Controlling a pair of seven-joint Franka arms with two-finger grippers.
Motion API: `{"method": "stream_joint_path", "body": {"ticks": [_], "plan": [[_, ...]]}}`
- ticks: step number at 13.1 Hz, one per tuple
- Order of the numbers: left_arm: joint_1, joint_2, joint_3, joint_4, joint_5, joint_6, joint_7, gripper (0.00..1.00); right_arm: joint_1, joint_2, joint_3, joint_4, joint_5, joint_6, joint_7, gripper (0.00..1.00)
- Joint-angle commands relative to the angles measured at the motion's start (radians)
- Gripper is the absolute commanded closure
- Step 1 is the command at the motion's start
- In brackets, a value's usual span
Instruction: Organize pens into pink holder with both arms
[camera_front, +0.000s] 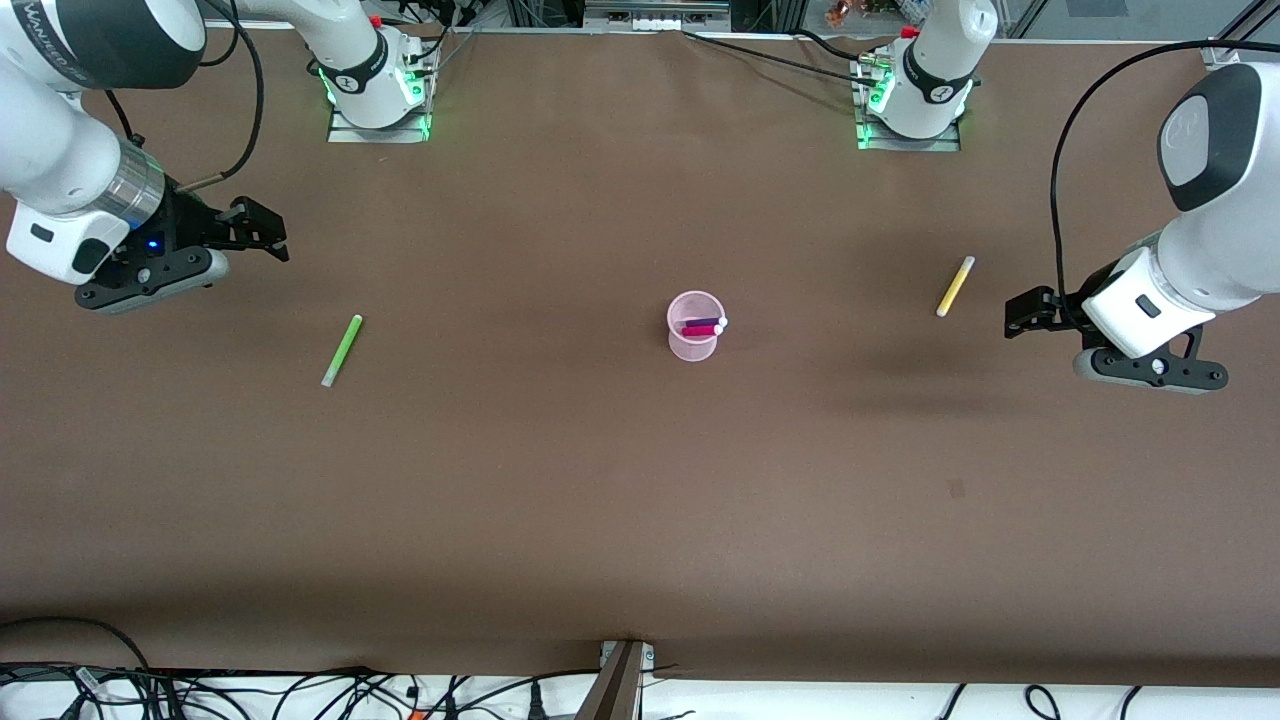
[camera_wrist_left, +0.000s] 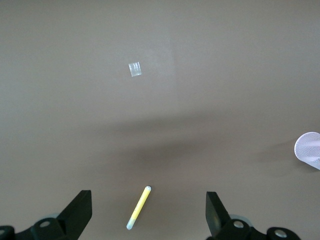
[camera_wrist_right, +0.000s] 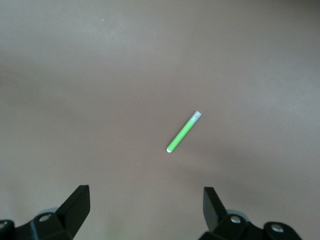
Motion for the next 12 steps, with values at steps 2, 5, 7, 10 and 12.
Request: {"method": "stream_joint_path", "body": {"ticks": [2, 5, 7, 10, 12], "plan": [[-0.006, -0.004, 0.005, -0.002, -0.014, -0.006, 0.017, 0.0, -0.354, -0.024, 0.356, 0.013, -0.017, -0.024, 0.015, 0.0], [-0.005, -0.004, 0.005, -0.002, -0.016, -0.006, 0.018, 0.0, -0.57, -0.024, 0.57, 0.045, -0.012, -0.032, 0.016, 0.0], [-0.006, -0.004, 0.005, -0.003, -0.016, -0.006, 0.017, 0.0, -0.647, -0.025, 0.648, 0.047, -0.014, -0.067, 0.051, 0.0], [-0.006, -0.004, 0.005, -0.002, -0.016, -0.006, 0.017, 0.0, -0.656, -0.024, 0.656, 0.088, -0.014, -0.078, 0.047, 0.0], [-0.006, -0.004, 0.005, -0.002, -0.016, -0.006, 0.017, 0.0, -0.656, -0.015, 0.656, 0.105, -0.014, -0.093, 0.045, 0.0]]}}
